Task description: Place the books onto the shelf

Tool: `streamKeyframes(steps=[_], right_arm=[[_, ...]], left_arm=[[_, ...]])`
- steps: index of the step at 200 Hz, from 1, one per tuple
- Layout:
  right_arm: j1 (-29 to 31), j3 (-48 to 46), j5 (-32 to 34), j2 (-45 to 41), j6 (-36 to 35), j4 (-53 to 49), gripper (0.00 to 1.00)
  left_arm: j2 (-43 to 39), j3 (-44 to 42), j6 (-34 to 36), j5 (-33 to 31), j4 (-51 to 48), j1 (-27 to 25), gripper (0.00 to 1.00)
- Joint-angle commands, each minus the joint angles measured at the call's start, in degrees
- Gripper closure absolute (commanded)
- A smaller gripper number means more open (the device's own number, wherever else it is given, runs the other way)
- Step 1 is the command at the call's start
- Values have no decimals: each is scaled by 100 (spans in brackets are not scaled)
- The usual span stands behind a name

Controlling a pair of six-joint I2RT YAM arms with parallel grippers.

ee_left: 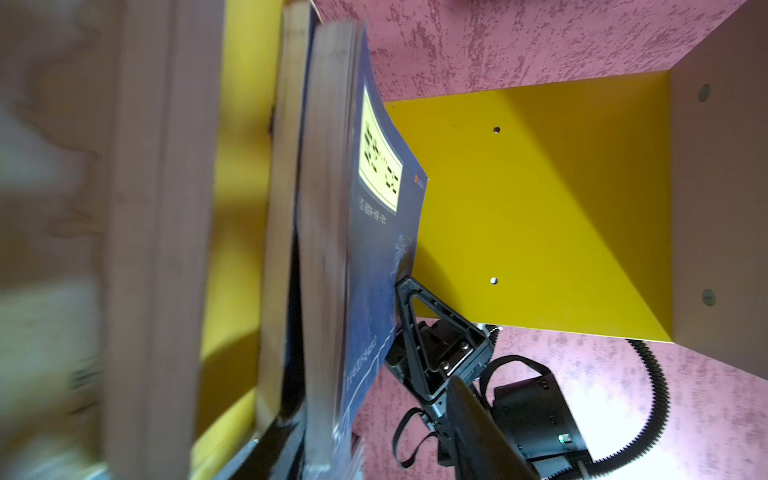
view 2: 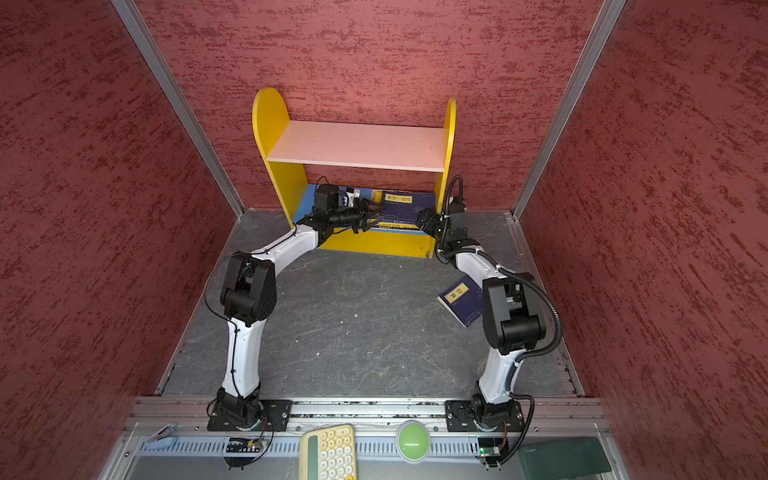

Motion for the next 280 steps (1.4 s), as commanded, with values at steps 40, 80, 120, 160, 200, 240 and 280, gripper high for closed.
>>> streamKeyframes(steps=[40, 80, 120, 160, 200, 240, 280], right_arm=[[44, 233, 58, 91, -76, -193, 7], [44, 332, -150, 22, -141, -86, 3], [41, 492, -346, -156, -296, -63, 1], [44, 473, -491, -317, -482, -117, 1], [43, 257, -497, -484, -679, -220, 1], [39, 74, -574, -669, -962, -408, 1], [44, -188, -820, -890, -1434, -679, 1]], left_arm=[[-321, 120, 501, -372, -461, 100, 46], [-289, 124, 493, -343, -323, 61, 46], [-344, 164, 871, -239, -432, 21, 47], [-434, 234, 1772, -386, -968, -136, 48], [-373, 489, 2351, -610, -1415, -210, 48], [-274, 726, 2371, -652, -1579, -209, 50], [-183, 823, 2254, -658, -1577, -229, 50]])
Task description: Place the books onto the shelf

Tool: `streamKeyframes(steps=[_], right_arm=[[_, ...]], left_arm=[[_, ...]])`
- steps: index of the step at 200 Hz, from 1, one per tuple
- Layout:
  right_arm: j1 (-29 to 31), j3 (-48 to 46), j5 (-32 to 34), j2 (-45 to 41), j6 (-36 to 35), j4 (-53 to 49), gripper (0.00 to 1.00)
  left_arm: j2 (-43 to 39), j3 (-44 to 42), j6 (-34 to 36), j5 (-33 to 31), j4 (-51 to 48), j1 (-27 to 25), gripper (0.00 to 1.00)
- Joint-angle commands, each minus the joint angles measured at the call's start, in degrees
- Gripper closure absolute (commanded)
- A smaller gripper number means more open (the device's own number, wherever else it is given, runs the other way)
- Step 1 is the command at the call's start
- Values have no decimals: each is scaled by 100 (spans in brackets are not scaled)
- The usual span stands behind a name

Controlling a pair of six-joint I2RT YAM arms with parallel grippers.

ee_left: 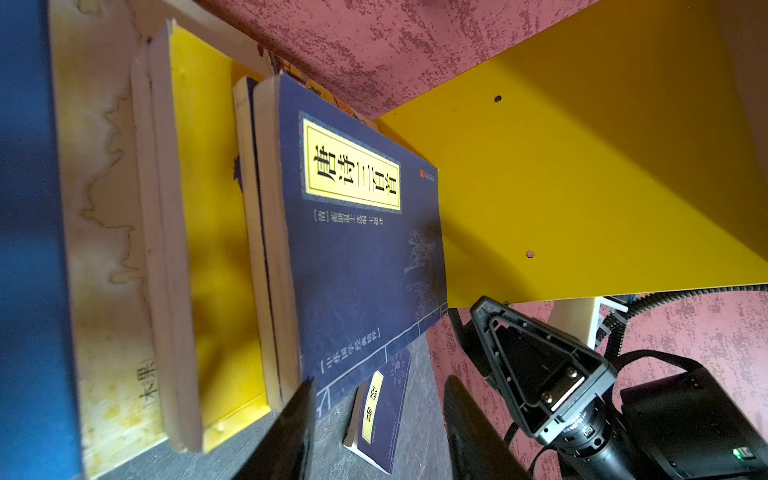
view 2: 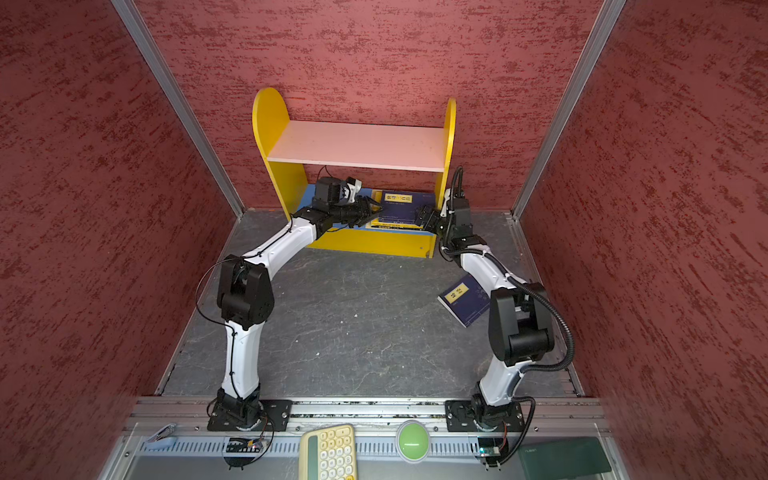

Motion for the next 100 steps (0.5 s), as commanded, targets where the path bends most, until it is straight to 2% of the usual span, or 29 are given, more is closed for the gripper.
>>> streamKeyframes(steps=[1, 47, 100], right_arm=[[44, -184, -279, -286, -474, -267, 1], [44, -426, -330, -413, -909, -469, 2], [43, -339, -234, -210, -983, -260, 3]], left_arm=[[-2, 173, 74, -41, -50, -26, 50], [126, 294, -82, -75, -91, 33, 51], [298, 493, -268, -6, -147, 101, 52]])
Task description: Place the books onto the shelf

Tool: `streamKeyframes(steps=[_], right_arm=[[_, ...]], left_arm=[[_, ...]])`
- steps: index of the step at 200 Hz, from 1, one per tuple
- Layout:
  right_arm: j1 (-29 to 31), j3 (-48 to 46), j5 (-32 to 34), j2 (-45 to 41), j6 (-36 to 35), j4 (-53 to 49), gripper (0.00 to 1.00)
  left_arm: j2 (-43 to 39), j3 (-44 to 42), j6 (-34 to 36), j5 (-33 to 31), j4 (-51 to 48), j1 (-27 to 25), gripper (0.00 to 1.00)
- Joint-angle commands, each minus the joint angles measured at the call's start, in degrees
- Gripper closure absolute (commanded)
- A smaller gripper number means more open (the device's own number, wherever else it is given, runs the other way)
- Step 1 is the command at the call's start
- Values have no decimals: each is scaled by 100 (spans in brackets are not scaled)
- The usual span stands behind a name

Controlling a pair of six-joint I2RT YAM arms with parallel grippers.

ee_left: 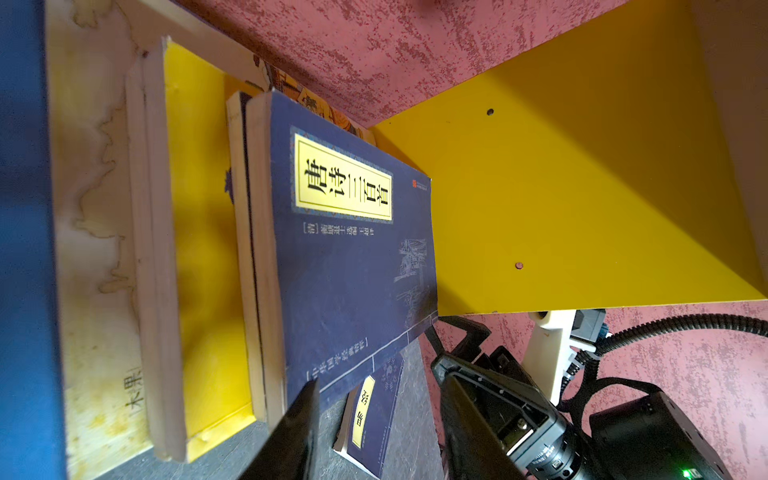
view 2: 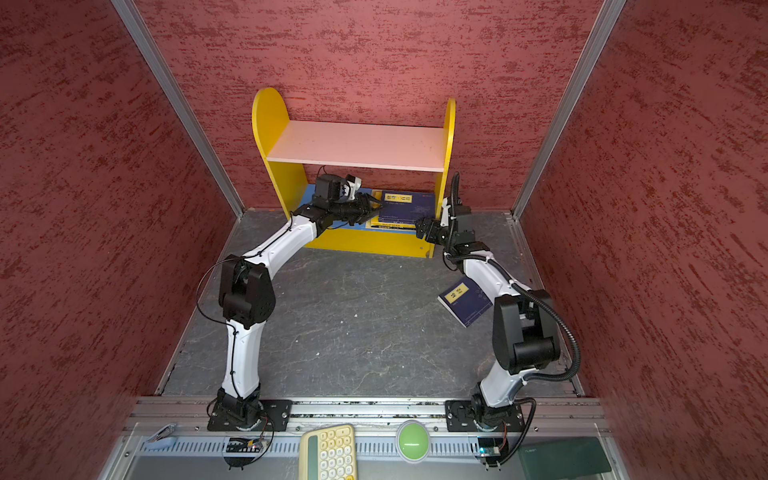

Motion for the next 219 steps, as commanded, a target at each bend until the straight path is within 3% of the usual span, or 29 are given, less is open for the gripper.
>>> streamKeyframes(steps=[1, 103, 141, 219], right_arm=[[63, 40, -104, 59, -344, 103, 3], [73, 135, -134, 251, -614, -15, 5], [96, 163, 14, 378, -501, 92, 11], [106, 155, 161, 426, -134, 426, 12]], left_arm=[[165, 164, -71, 11, -18, 55, 52], [455, 383, -707, 231, 453, 107, 53], [491, 411, -807, 311, 569, 121, 53], [544, 416, -857, 367, 645, 126, 54]])
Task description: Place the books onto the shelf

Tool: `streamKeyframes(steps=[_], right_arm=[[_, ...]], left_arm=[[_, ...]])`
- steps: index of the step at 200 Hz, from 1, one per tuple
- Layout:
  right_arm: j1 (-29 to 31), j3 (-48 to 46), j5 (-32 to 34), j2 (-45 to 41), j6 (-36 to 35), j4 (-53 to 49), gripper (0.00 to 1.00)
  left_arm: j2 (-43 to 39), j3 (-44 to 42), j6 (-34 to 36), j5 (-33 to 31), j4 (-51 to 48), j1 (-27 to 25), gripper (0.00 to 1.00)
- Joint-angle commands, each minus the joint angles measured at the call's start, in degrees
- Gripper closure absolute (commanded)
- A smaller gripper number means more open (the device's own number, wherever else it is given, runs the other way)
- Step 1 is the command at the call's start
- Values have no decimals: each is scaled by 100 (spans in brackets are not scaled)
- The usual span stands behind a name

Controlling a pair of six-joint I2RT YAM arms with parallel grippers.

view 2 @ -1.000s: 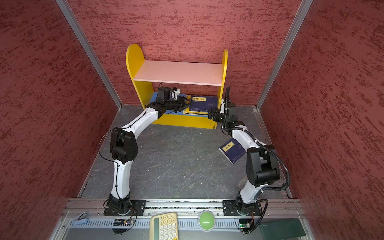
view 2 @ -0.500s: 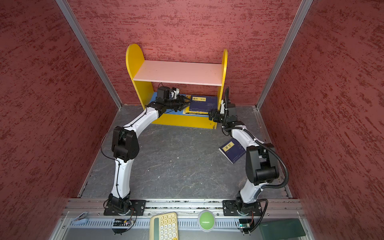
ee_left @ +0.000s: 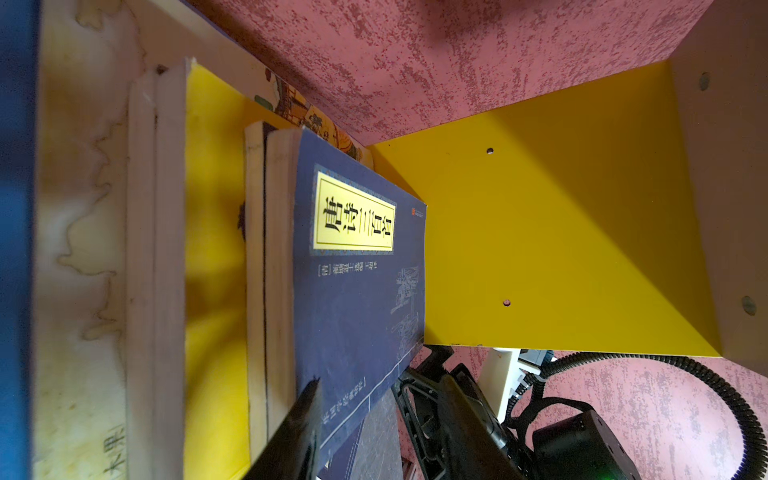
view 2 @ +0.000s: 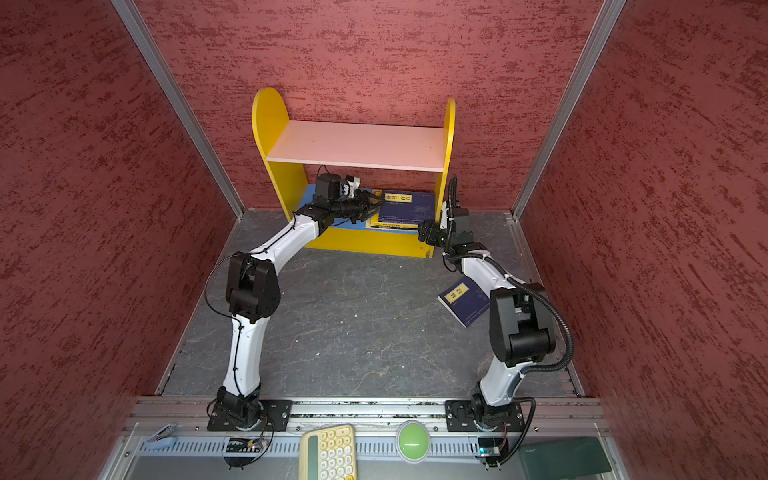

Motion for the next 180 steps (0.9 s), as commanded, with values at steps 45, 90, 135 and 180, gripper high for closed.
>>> streamKeyframes(steps=[45, 90, 135, 180], right_arm=[[152, 161, -60, 169, 135, 383, 13], [161, 144, -34, 141, 149, 340, 14], [175, 34, 105, -42, 161, 283, 11], [177, -634, 780, -702, 498, 303, 2]], left_arm=[[141, 153, -36, 122, 172, 58, 55], [276, 414, -40, 227, 108, 67, 55], [271, 541, 66, 207, 36, 80, 55], [-236, 76, 351, 32, 235, 111, 50]])
